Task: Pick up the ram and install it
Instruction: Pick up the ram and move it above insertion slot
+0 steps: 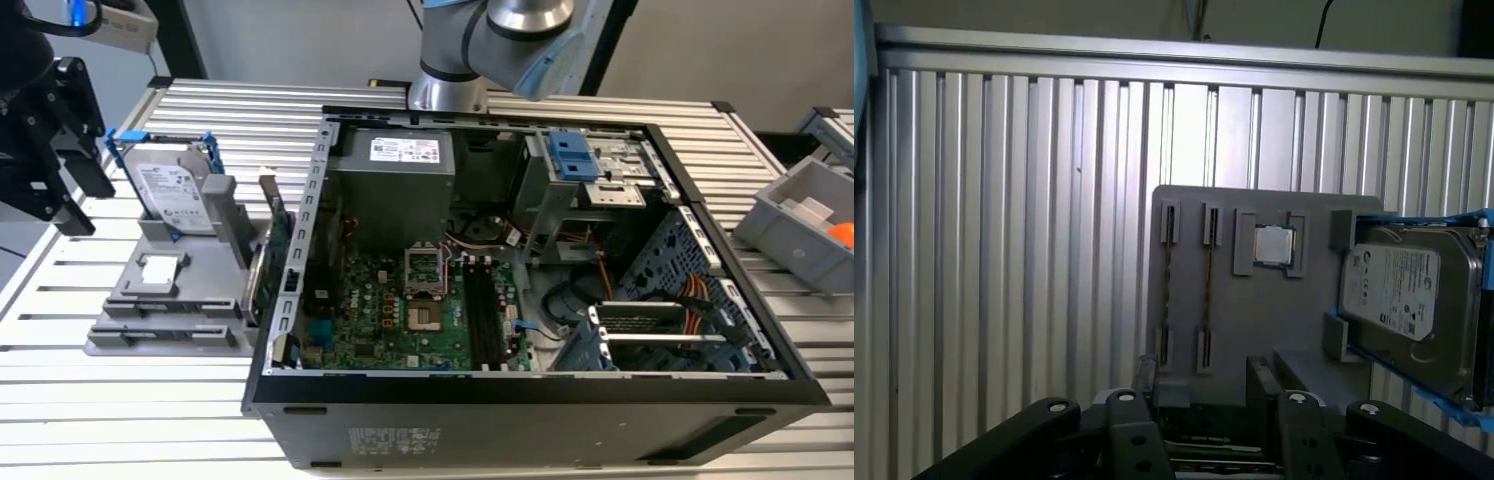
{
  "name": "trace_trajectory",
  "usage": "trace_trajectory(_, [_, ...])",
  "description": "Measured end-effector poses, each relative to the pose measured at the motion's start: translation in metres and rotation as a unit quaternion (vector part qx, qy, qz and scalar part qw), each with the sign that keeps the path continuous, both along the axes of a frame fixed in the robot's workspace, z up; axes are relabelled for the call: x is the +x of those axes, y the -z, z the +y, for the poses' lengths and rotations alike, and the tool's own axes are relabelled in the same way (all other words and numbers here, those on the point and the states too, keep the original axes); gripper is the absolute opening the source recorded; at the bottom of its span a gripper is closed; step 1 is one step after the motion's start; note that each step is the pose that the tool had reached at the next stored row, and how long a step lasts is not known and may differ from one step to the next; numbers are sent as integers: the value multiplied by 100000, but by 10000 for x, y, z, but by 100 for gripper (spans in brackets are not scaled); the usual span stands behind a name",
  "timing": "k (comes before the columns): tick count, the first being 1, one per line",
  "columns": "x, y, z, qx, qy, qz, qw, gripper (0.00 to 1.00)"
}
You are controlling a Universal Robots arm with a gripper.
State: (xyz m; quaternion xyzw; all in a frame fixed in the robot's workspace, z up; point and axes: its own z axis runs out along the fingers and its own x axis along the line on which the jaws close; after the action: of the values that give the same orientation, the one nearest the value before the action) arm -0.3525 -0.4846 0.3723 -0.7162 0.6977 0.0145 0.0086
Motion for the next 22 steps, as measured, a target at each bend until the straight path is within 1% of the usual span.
trace_trajectory(14, [0,82,0,3,1,-2,100000,100])
trace_trajectory(16, [0,92,1,-2,6,51,100000,100])
trace_trajectory(22, [-23,120,0,6,0,50,100000,100])
